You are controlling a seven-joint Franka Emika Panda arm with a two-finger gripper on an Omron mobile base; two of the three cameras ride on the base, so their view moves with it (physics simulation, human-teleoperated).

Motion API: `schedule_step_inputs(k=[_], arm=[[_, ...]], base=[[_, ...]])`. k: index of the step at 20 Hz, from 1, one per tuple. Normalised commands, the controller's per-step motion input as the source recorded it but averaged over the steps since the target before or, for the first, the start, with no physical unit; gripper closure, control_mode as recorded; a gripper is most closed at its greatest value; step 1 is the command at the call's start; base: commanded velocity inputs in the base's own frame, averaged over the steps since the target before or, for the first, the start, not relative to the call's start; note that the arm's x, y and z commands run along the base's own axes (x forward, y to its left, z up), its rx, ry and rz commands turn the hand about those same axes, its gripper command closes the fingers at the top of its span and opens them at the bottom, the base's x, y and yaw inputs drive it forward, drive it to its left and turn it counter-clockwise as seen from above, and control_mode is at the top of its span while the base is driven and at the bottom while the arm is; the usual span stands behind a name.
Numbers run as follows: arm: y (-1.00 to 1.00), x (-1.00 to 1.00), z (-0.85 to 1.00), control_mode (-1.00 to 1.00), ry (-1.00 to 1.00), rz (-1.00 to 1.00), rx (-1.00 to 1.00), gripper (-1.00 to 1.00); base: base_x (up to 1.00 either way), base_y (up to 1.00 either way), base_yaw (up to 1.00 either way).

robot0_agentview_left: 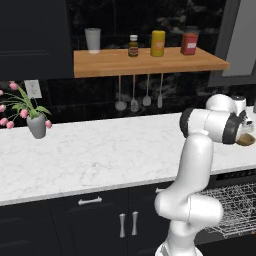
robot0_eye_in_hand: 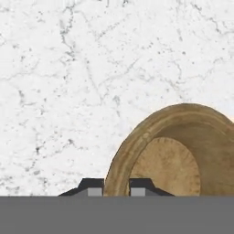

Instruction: Pick up the cup and bowl from the counter, place them in the dishwasher, and close the dishwasher door.

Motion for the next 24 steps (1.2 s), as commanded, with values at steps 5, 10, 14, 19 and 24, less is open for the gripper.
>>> schedule_step_inputs(k=[5, 10, 14, 19, 24], arm=[[0.54, -1.0, 0.83, -1.0, -0.12, 0.0, 0.07, 1.0], [0.42, -1.0, 0.43, -1.0, -0.14, 0.05, 0.1, 1.0], [0.0, -1.0, 0.01, -1.0, -0.16, 0.22, 0.16, 1.0], [-0.2, -0.78, -0.38, -1.0, -0.06, 0.23, 0.32, 1.0], [-0.1, -0.28, -0.44, -1.0, -0.06, 0.23, 0.24, 1.0]], base=[[0.0, 0.0, 0.0], [0.0, 0.0, 0.0], [0.0, 0.0, 0.0], [0.0, 0.0, 0.0], [0.0, 0.0, 0.0]])
